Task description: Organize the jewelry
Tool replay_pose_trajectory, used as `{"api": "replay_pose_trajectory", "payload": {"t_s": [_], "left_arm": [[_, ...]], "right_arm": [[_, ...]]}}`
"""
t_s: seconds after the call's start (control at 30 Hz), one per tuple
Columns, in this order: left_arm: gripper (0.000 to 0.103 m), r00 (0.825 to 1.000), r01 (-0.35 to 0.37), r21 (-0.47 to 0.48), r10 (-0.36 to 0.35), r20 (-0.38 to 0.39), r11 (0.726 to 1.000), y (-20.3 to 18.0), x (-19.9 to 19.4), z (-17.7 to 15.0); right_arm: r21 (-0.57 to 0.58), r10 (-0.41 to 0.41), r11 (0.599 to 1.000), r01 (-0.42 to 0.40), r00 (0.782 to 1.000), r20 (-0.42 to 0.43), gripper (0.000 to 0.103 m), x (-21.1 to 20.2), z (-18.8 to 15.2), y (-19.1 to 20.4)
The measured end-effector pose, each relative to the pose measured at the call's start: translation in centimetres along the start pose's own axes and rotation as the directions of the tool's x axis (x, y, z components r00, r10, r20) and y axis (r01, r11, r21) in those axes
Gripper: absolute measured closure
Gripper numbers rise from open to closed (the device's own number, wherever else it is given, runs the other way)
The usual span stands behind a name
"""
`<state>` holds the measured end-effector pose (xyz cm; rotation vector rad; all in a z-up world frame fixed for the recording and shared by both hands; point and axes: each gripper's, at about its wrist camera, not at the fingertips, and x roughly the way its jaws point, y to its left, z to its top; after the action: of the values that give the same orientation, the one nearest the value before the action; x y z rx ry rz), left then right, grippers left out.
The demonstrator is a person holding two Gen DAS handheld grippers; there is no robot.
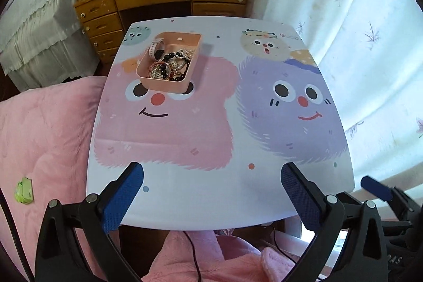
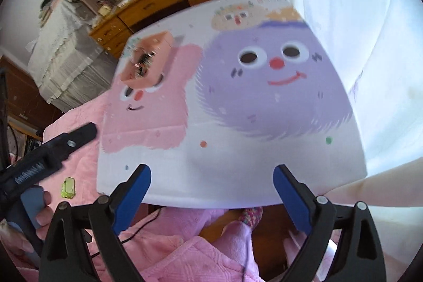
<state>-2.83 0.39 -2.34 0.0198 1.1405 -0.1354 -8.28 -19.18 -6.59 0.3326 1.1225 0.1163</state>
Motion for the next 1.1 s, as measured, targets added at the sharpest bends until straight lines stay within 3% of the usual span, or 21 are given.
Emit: {"api": "replay_pose_trajectory", "payload": {"t_s": [0.13,0.3,0.5,1.1], "left_arm": [[0.001,1.000,-0.015,-0.007,0.015,0.024,1.000,0.0,-0.9,-0.7],[0.001,0.996,-0.051,-0.014,0.052,0.070,0.999,0.2,-2.2,-1.7],[0.001,0.991,-0.087,0.015,0.085,0.107,0.996,-0.4,-2.9,-2.3],[0.001,0.983,-0.111,-0.017,0.112,0.144,0.994,0.8,-3.8,-2.7]], "right_arm": [[-0.062,-0.034,0.997,0.039,0.996,0.078,0.008,-1.9,-0.1,1.6],[-0.070,-0.070,0.995,0.077,0.992,0.105,0.002,-2.3,-0.7,2.3],[-0.055,-0.090,0.993,0.103,0.977,0.195,0.000,-4.1,-1.0,2.4],[-0.107,-0.082,0.989,0.102,0.981,0.177,0.000,-3.2,-1.2,4.0]]}}
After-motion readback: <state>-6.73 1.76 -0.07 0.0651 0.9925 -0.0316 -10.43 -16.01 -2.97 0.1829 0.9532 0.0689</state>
